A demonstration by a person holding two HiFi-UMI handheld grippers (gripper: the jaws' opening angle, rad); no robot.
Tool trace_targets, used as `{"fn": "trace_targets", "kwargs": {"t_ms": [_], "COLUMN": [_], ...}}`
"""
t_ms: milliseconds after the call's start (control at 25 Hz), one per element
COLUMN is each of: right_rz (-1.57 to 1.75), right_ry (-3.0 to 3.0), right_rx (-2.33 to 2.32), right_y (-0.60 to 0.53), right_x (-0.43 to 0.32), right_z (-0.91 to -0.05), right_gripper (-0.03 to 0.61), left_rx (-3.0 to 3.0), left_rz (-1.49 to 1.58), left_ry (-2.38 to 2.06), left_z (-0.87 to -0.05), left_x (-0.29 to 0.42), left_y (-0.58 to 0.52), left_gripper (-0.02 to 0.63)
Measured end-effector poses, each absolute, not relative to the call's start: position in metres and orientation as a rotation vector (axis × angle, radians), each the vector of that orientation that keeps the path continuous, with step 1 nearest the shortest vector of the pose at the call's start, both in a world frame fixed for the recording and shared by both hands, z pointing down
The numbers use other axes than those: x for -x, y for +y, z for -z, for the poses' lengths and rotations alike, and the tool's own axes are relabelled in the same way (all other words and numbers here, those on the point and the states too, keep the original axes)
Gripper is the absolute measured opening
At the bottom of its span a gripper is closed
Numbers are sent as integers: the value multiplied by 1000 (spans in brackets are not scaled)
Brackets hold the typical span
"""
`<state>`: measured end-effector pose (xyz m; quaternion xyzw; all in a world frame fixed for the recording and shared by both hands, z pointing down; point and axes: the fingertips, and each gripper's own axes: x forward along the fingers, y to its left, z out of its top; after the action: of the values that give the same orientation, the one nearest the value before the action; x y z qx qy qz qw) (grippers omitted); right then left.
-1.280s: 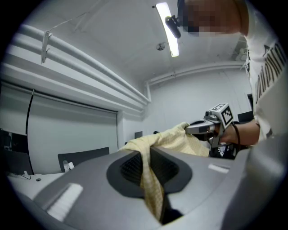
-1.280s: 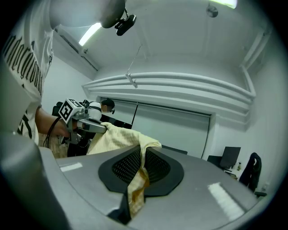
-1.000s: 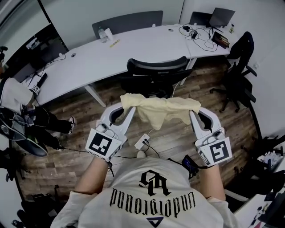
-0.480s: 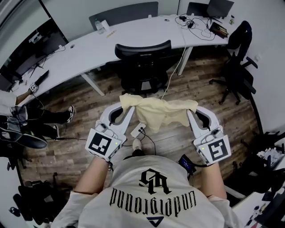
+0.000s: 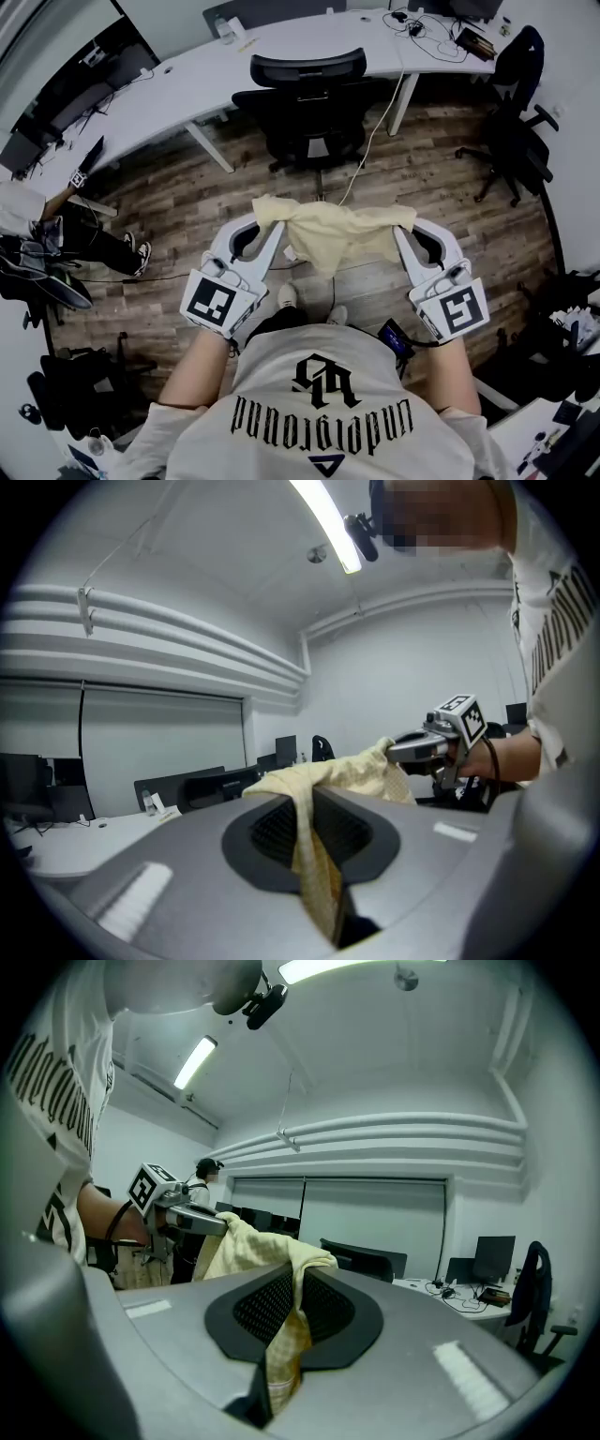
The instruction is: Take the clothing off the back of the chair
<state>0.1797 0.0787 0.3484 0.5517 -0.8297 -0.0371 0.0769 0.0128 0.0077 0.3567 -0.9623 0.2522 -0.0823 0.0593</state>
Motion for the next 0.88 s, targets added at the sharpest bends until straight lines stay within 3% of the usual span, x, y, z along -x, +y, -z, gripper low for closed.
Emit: {"fn": "trace_targets", "kwargs": {"t_ms": [480, 880], "right_rz": [126, 127], "right_ry": [-2446, -2417], "right_rx": [-1682, -1689], "right_y": [107, 125], "right_x": [-125, -11], "right_z": [-341, -337], "right_gripper": [23, 23], "left_rx": [2944, 2948], "left_rz": [199, 171], "left_ry": [681, 638], "left_z": [-353, -349], "left_x": [33, 140], "left_y": [37, 51], "left_gripper": [75, 75]}}
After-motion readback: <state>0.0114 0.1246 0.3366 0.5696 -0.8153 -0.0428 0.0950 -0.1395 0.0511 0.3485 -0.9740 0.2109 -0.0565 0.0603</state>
